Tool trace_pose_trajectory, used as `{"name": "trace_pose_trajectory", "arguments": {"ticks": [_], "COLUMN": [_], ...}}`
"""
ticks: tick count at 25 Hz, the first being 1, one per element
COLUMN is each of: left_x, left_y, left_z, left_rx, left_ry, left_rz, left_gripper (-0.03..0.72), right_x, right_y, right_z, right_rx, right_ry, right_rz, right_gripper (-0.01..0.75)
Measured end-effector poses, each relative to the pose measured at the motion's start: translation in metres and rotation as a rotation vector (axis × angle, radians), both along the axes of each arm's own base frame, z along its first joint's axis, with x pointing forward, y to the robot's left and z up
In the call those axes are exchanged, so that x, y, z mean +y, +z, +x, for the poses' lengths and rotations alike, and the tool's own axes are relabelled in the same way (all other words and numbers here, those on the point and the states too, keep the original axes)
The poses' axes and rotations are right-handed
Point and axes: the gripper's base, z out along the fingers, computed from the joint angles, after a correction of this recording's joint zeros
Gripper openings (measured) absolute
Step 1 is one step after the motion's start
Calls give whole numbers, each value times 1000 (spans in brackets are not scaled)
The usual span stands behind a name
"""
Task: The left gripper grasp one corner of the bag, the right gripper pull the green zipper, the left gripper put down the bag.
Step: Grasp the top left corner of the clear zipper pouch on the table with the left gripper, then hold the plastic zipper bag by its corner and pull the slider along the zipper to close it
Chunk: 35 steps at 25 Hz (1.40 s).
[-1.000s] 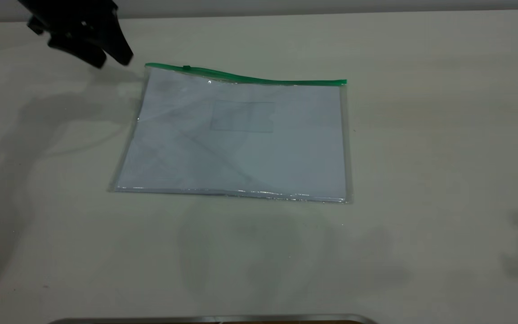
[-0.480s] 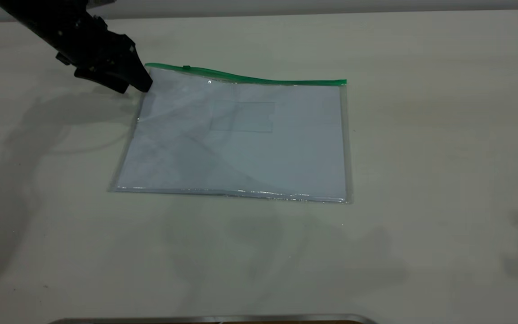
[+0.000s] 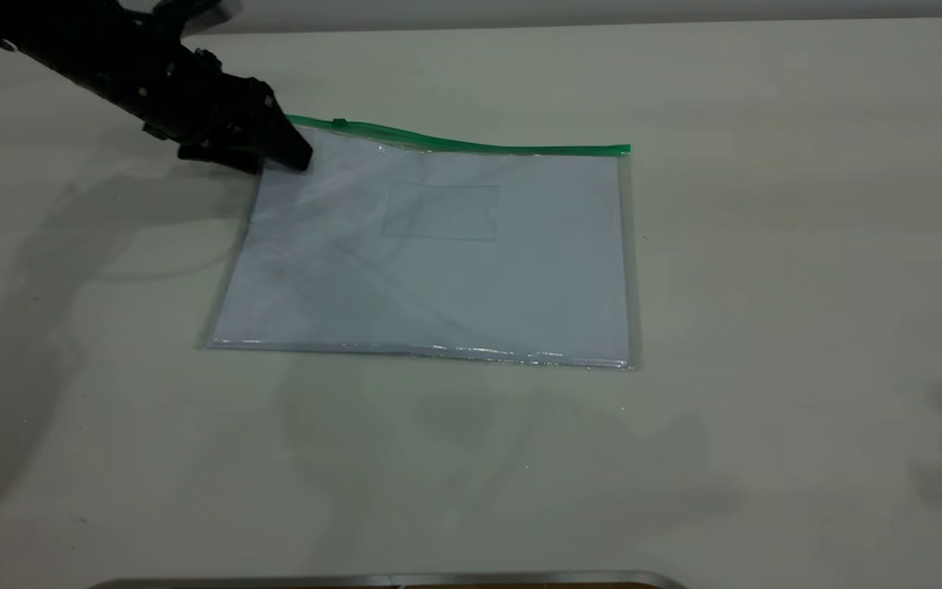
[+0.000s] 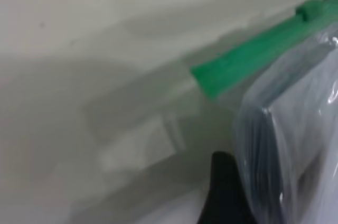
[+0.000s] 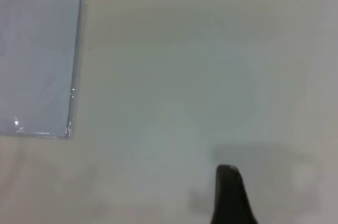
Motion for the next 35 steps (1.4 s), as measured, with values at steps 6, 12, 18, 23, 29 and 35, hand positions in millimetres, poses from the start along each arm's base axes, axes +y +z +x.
{"name": "trace_pose_trajectory", "arguments": {"ticks": [6,12,18,23,29,35], "left_x": [-5,-6,-7,-13,-20,-49], "left_y": [3,4,7,24,40,42], "left_z": [1,1,3,5,4,-3], "left_rx": [-38,-47,-89,-243,-425,-547], "left_ry": [-25,-40,-106,-408,-699,-899], "left_rz": [-61,-68,-65,-66,-108,-111], "left_gripper": [521,190,53,53,53,53], "right_x": [0,0,0,3,8,14], "right_y": [0,0,0,-6,-32,-62], "right_z": [0,0,0,9,44,94], "right_rx": [0,0,-2,-2,-9,-4], "right_ry": [0,1,6,78,233,404], "right_rz": [0,-1,-1,-13,-21,-9], "right_gripper": [534,534,534,534,534,534]}}
